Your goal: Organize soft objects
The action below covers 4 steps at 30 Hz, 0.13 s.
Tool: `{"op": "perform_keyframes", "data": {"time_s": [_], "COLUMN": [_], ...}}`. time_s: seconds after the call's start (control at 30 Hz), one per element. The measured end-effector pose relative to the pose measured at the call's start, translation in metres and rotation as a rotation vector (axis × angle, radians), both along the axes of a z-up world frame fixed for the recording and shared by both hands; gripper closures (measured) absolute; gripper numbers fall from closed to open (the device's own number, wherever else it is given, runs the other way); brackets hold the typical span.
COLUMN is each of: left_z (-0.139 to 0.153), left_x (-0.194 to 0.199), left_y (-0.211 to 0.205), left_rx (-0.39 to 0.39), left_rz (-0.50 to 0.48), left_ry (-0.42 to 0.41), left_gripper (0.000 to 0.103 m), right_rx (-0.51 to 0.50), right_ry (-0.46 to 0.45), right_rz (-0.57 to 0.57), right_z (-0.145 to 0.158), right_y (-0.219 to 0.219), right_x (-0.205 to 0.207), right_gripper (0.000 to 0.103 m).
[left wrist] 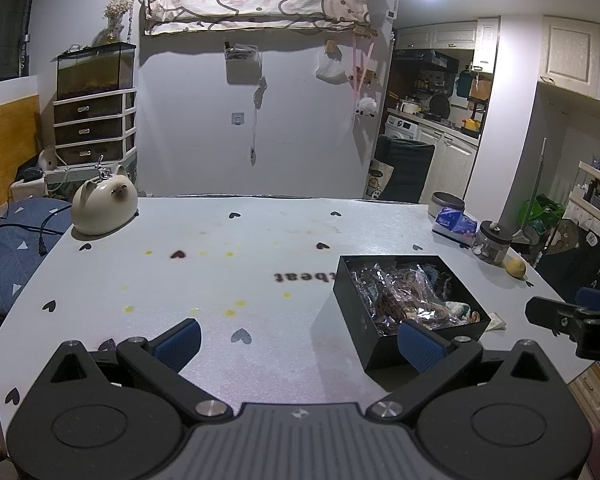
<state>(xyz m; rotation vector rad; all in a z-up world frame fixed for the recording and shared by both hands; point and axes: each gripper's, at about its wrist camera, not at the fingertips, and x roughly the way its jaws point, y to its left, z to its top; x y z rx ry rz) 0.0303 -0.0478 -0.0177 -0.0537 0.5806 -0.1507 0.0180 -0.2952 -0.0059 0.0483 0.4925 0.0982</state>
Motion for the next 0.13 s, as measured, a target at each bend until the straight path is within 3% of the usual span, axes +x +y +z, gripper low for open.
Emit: {"op": "perform_keyframes", "data": {"time_s": [0.13], "left_z": [0.0004], "left_x": [0.0004], "left_y": [0.0012], "left_rx": [0.001], "left_rz": [0.002], "left_ry": [0.001], "left_gripper": [0.000], "right_rx": [0.000], "right_ry": [0.000], "right_rz": [0.000], "right_z": [-0.0001], "right_y": [0.0004], "right_x": [0.0000], "right_gripper": [0.000]}}
